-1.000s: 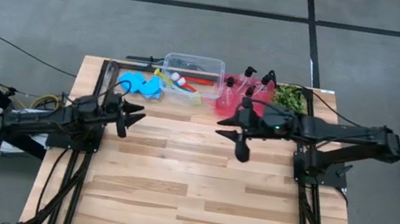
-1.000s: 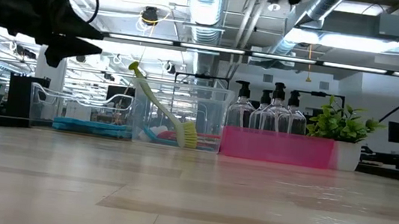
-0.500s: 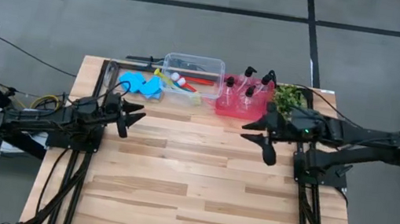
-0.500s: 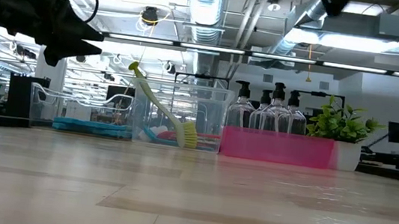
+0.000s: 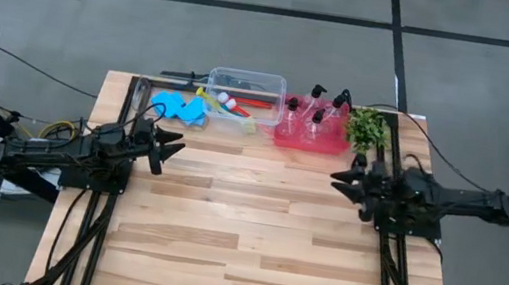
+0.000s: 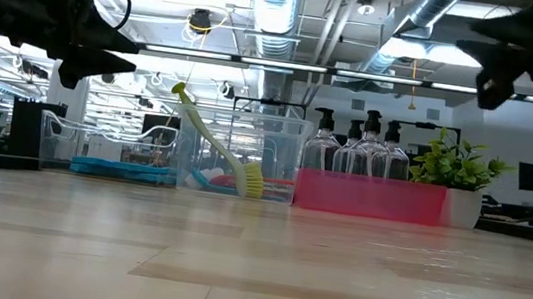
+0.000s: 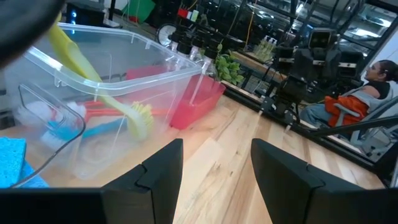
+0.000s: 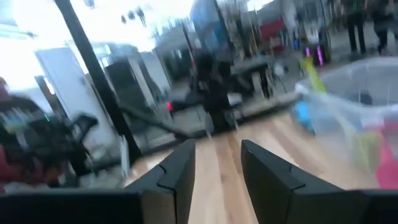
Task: Pick & Place Kitchen Sink Supplies
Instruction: Return to Home Position
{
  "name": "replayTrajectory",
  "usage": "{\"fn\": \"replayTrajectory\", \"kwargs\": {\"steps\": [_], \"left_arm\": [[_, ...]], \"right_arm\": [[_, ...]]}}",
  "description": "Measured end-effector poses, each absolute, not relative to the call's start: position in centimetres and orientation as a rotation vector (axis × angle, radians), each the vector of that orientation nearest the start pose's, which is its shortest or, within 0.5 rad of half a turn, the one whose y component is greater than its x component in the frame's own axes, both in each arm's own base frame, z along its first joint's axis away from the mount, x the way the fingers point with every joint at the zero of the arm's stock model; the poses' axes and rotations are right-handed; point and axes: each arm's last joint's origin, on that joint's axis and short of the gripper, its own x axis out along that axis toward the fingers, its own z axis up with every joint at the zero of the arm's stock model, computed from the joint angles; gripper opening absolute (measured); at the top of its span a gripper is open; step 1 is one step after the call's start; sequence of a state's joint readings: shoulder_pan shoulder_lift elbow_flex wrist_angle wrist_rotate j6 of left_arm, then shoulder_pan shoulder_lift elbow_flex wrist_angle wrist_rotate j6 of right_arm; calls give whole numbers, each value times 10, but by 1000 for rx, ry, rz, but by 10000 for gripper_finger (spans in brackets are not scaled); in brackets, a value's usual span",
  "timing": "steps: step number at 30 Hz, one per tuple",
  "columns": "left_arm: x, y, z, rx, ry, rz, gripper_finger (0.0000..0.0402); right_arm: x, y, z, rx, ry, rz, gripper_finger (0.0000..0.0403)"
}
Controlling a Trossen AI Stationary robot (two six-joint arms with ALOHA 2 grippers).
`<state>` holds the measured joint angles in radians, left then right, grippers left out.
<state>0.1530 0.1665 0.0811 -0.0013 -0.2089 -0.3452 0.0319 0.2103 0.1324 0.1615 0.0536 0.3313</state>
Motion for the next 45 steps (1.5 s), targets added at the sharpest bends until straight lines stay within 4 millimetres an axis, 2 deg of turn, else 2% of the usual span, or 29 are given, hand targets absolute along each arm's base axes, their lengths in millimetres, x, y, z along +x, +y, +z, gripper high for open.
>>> {"fn": "replayTrajectory", "kwargs": {"steps": [7, 11, 14, 28, 45], "left_arm": [[103, 22, 177, -361, 30, 365, 191], [105, 21, 176, -394, 43, 347, 191], [106, 20, 175, -398, 59, 319, 191], [110, 19, 170, -396, 119, 316, 191], [111, 19, 172, -403, 98, 313, 191]], "right_arm": [[95, 1, 186, 338, -168, 2, 123], [97, 1, 174, 338, -81, -20, 123], [98, 0, 169, 399, -35, -71, 123], [99, -1, 168, 447, -33, -98, 123], [99, -1, 168, 446, -32, -98, 123]]}}
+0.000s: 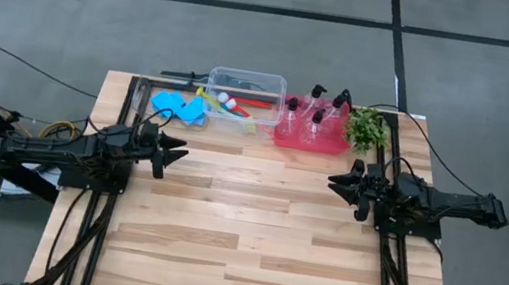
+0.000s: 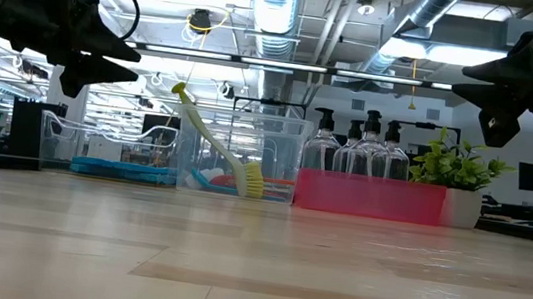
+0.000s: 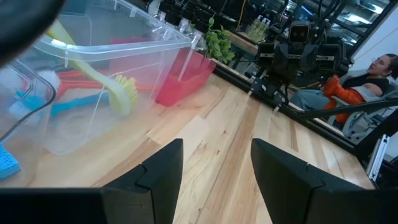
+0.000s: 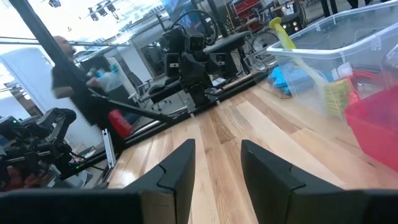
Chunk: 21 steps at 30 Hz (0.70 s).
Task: Pick & Place Kitchen Sink Supplies
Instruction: Return to Home Position
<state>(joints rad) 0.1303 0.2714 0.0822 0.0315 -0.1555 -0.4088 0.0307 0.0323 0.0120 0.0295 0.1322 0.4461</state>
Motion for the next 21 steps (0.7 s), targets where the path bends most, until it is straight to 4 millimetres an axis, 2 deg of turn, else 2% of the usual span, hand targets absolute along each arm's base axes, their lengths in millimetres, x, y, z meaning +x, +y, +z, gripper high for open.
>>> {"fn": "replayTrajectory", "kwargs": {"steps": [21], "left_arm": [[111, 19, 172, -419, 95, 314, 191]], "right_arm": [[99, -1, 168, 446, -31, -97, 123]]}}
